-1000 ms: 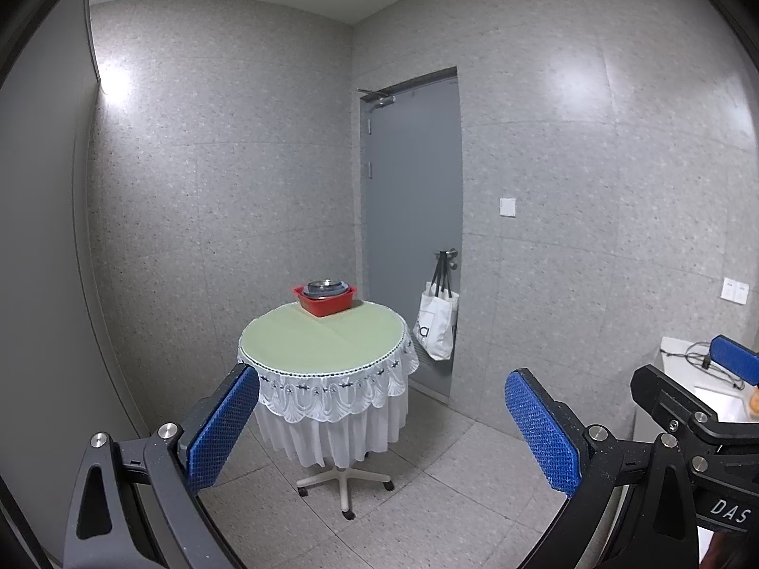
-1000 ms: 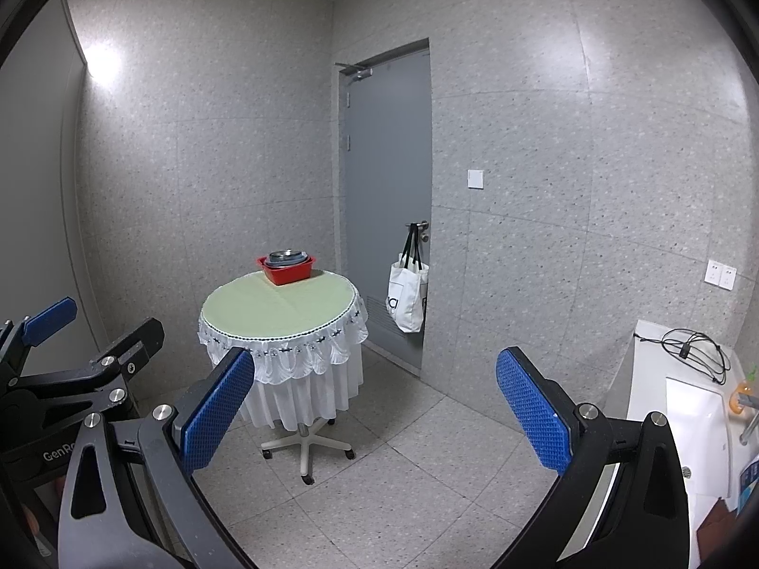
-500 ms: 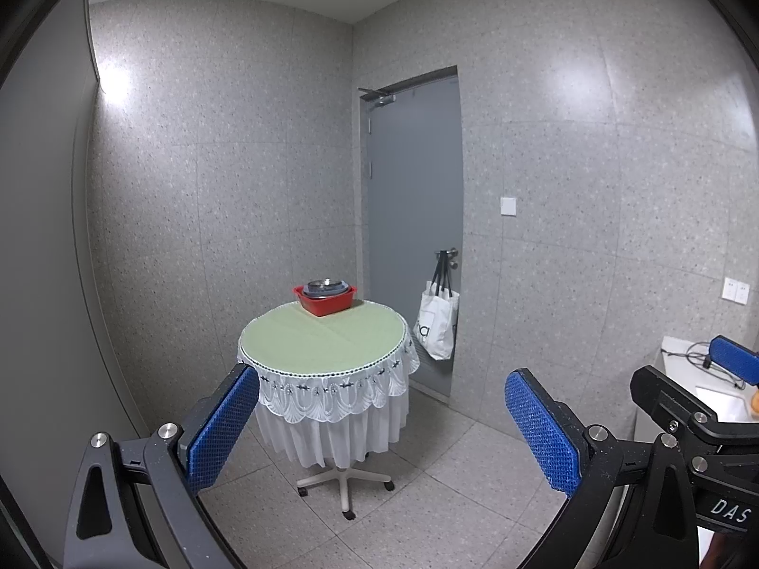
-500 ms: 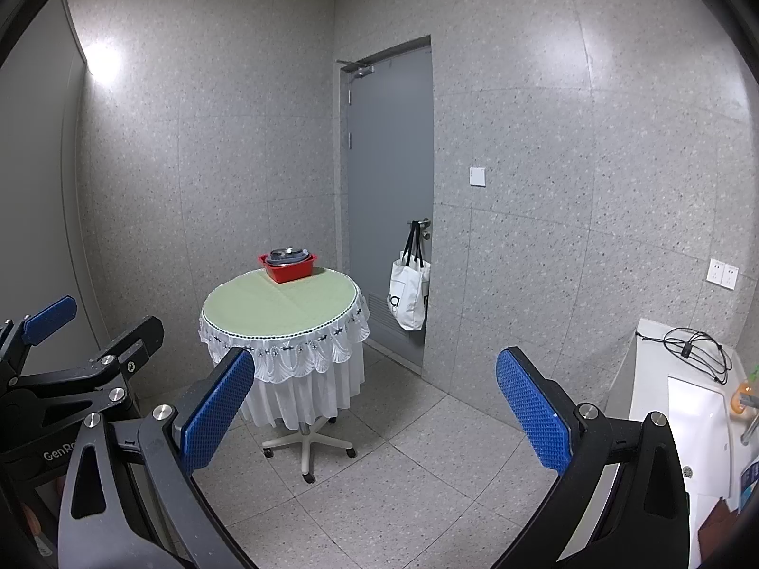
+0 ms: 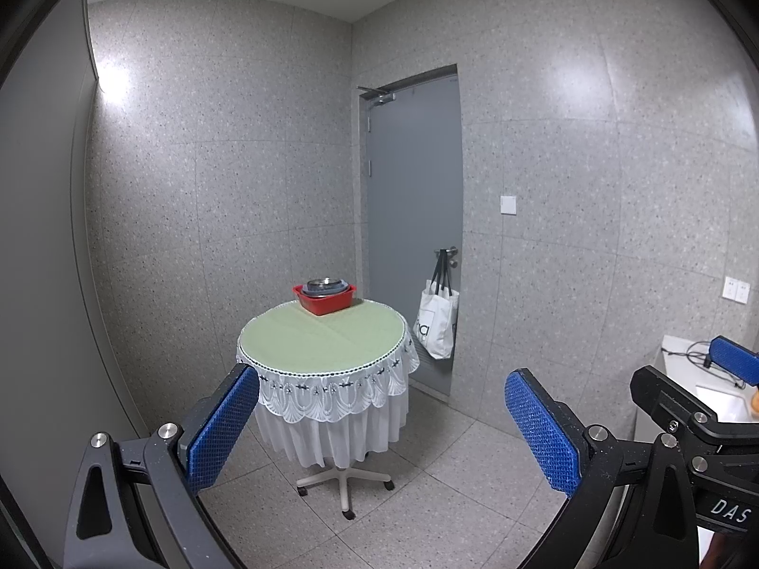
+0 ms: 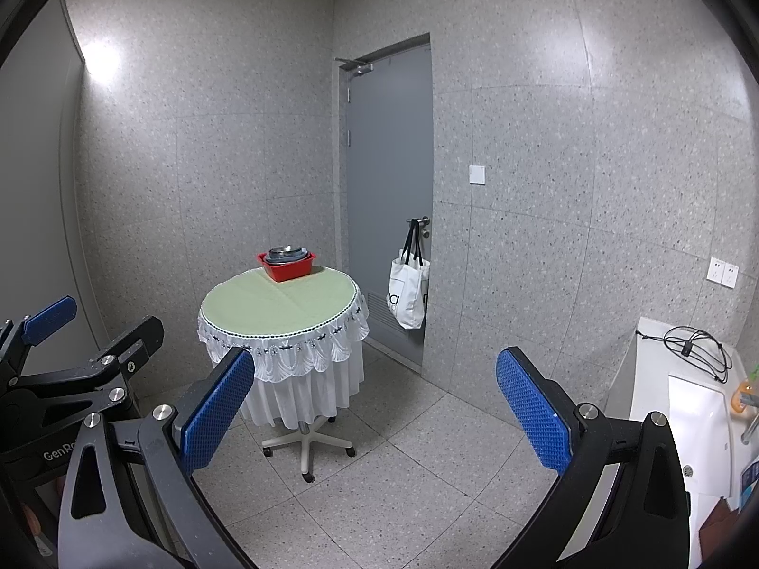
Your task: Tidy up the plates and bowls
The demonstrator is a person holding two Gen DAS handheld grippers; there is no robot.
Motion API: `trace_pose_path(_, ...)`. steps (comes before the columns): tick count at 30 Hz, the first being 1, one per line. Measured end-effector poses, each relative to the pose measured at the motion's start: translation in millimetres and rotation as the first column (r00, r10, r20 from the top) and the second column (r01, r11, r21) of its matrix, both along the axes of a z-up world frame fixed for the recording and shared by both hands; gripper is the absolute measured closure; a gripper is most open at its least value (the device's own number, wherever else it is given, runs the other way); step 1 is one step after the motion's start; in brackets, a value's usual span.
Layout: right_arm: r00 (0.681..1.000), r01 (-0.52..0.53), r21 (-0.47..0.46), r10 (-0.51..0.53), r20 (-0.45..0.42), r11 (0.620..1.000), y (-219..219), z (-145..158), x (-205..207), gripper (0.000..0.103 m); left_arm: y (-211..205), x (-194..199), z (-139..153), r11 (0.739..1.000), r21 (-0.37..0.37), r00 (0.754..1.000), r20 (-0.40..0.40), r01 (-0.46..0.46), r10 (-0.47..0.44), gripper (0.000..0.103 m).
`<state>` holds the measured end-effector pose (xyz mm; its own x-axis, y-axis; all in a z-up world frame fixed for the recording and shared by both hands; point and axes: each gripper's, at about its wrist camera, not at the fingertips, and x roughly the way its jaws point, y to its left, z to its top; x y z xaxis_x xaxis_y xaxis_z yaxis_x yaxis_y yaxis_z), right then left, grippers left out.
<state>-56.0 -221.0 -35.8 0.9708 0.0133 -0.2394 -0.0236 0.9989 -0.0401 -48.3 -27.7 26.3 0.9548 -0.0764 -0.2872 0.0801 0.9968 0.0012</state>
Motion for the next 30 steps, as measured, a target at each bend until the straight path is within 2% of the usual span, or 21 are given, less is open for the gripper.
trace_pose_path(30, 1.000, 0.006, 0.006, -0.006, -0.009, 1.000, -4.2, -1.3, 16.5, 0.000, -7.7, 17.4, -1.9, 1.000, 0.004, 1.000, -0.003, -0.003, 0.003, 0.001)
